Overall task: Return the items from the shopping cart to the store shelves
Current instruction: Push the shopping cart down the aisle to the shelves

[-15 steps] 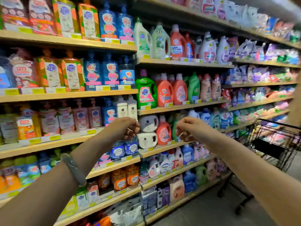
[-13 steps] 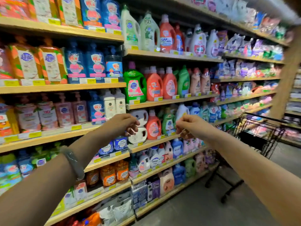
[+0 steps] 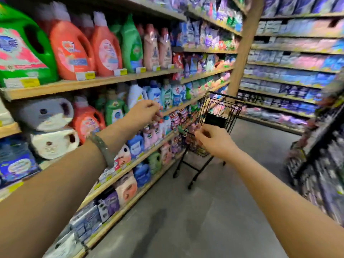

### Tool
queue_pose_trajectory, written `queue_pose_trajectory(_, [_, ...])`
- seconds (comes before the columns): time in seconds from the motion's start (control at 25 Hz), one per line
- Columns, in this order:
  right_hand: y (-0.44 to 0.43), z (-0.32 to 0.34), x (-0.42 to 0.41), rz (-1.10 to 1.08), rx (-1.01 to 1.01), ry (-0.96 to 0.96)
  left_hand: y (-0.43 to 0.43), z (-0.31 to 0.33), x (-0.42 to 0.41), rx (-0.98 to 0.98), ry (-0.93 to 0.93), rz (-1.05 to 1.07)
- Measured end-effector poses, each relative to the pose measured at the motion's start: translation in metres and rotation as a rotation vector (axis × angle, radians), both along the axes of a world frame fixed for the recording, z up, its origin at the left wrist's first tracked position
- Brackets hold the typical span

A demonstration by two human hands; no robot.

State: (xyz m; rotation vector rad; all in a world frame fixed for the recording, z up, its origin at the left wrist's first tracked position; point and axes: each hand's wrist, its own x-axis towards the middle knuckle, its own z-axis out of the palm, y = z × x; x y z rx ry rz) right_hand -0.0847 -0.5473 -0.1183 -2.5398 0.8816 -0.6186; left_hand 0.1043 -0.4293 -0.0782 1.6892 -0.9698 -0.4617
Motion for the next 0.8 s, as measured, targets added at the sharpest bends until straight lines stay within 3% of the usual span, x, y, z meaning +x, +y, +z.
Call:
queue_pose_trajectory(0.12, [-0.077,-0.023,-0.003,-0.013,0.195,0.106,-0.101,-0.014,0.027,0.287,-0.06,-0.256])
queue_pose_trajectory(0.2, [-0.124,-0.041,-0.016,-0.082,0.289,0.05,-0.174,-0.026,0.028,0.41,-0.16,-0.379])
queue_pose_trajectory(0.4, [-0.238,-0.104,-0.08,-0.361,0.512,-0.122,-0.342,-0.079,-0.039,0.521,-0.038,-0.68])
queue_pose_trajectory(0.6, [-0.375,-0.14,-0.123,-0.521,0.615,-0.213,-0.512,-0.121,-0.091,0.556,-0.154,-0.852])
queue_pose_trajectory(0.8, [-0.547,-0.168,-0.149,-0.551,0.595,0.166,-0.669,-0.151,-0.103,0.647,-0.096,-0.803])
